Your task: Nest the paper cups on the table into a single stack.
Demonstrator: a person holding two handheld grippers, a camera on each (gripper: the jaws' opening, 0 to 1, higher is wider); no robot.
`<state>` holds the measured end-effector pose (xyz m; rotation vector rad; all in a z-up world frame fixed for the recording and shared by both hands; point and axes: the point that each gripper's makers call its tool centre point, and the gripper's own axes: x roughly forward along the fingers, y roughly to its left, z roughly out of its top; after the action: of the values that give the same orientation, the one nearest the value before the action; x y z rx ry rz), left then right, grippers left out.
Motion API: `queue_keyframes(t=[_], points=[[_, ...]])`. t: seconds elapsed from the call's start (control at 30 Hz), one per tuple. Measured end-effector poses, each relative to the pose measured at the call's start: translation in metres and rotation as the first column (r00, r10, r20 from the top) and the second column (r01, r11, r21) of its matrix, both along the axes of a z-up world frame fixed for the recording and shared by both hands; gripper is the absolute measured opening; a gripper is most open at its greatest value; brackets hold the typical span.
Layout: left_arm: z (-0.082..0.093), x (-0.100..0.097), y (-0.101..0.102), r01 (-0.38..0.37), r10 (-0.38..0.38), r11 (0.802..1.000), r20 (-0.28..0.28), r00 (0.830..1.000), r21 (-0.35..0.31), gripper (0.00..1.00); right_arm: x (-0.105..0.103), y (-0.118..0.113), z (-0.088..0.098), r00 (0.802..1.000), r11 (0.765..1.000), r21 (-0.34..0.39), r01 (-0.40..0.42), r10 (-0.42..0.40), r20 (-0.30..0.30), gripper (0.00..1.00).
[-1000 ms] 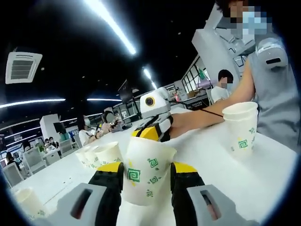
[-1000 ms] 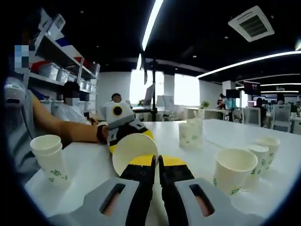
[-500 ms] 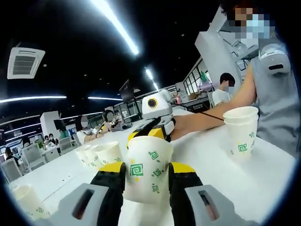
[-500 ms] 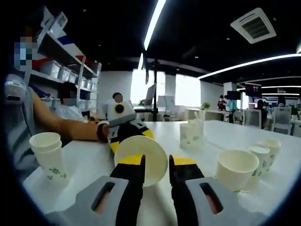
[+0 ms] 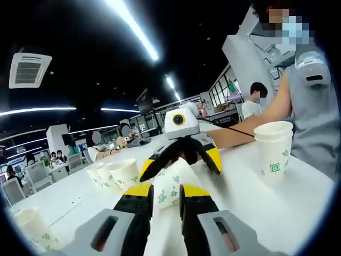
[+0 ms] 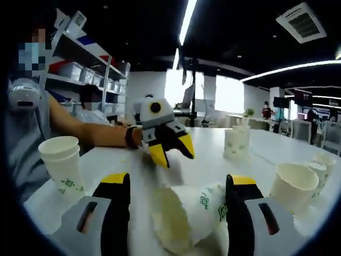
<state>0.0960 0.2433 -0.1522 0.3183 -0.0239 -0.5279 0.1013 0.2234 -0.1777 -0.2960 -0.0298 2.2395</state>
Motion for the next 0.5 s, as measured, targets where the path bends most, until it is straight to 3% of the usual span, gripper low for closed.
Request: queue_keyframes(t=[0.2, 0.37, 0.5], points=[[0.002, 0.0, 0.002, -0.005, 0.005, 1.0, 0.007, 1.0, -0.001, 0.22, -0.001, 0.002, -0.004, 0.999, 1.0, -0.004, 0.009, -0.009, 0.031, 0.73], [0.001, 0.0, 0.002, -0.007, 0.007, 1.0, 0.005, 1.0, 0.003, 0.22, 0.01, 0.005, -0.012, 0.992, 0.997, -0.012, 0.079, -0.078, 0.098, 0.71], [0.003, 0.0, 0.002, -0.009, 0.009, 1.0, 0.011, 1.0, 0.004, 0.23, 0.018, 0.002, -0.013, 0.989, 0.993, -0.019, 0.114, -0.111, 0.1, 0.68]])
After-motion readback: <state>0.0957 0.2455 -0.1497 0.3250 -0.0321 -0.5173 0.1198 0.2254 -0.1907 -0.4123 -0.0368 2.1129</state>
